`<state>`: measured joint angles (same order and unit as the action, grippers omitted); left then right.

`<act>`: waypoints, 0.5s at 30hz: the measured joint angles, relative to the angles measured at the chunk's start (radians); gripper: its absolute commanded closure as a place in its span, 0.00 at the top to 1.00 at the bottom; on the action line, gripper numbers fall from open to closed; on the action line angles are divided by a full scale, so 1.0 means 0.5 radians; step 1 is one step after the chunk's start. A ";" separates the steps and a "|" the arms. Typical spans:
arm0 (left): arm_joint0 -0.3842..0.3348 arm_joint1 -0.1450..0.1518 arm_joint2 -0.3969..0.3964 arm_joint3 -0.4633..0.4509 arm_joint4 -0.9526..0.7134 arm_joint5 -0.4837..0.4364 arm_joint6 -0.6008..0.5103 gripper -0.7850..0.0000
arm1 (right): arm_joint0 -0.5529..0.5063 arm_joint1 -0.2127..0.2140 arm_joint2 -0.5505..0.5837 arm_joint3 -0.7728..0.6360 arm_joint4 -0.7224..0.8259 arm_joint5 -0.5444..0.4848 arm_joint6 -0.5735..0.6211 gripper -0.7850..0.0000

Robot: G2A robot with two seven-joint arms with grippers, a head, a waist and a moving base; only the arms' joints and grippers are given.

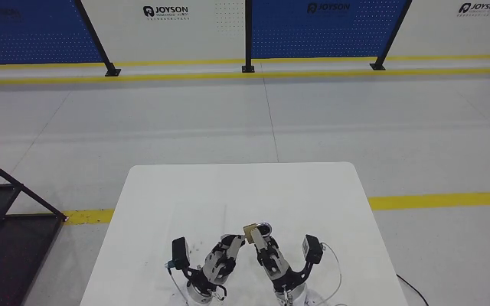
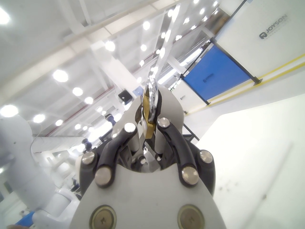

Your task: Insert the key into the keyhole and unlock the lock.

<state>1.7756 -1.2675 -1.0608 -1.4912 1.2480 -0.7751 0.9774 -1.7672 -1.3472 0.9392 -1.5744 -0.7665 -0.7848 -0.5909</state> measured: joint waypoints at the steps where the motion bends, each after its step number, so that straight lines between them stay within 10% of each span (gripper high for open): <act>1: -0.003 0.001 -0.003 0.003 0.036 0.027 0.023 0.00 | -0.001 0.001 0.003 -0.001 0.005 0.000 0.005 0.00; 15: -0.036 0.035 -0.021 0.045 0.583 0.490 0.314 0.00 | -0.033 0.013 0.026 -0.037 0.040 0.039 0.090 0.00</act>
<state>1.7576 -1.2502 -1.0712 -1.4685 1.5393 -0.5300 1.1343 -1.7836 -1.3408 0.9521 -1.5926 -0.7464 -0.7650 -0.5459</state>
